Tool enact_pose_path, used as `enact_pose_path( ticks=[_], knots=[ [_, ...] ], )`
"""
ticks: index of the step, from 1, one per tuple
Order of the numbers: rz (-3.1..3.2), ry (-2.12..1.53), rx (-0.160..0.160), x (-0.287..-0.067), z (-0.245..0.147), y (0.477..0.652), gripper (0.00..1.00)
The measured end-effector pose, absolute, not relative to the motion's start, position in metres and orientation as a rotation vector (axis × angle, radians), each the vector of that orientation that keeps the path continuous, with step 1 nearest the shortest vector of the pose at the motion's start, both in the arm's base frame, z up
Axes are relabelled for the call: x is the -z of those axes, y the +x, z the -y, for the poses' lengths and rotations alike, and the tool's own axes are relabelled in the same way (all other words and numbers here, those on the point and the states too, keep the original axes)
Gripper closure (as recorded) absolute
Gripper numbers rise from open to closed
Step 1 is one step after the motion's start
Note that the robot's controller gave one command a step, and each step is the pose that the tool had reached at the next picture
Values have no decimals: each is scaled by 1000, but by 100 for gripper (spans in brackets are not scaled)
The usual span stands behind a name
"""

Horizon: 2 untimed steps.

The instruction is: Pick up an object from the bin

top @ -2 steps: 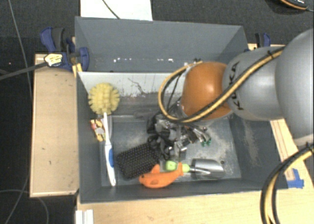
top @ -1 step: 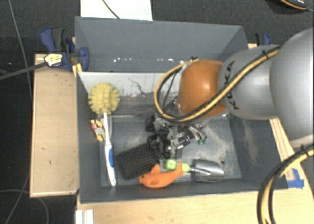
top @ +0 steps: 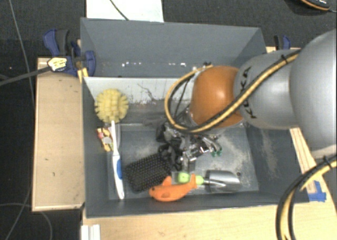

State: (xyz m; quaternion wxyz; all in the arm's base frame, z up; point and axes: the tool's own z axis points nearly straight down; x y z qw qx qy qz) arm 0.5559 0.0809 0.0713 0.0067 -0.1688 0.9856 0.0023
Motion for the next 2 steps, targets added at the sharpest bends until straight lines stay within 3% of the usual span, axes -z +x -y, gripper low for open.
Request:
enact_pose_path(
  ticks=[1, 2],
  knots=[
    [-3083, -529, -7, -71, -81, 556, 0],
    [-3072, -572, -8, -128, -98, 553, 100]
  ],
)
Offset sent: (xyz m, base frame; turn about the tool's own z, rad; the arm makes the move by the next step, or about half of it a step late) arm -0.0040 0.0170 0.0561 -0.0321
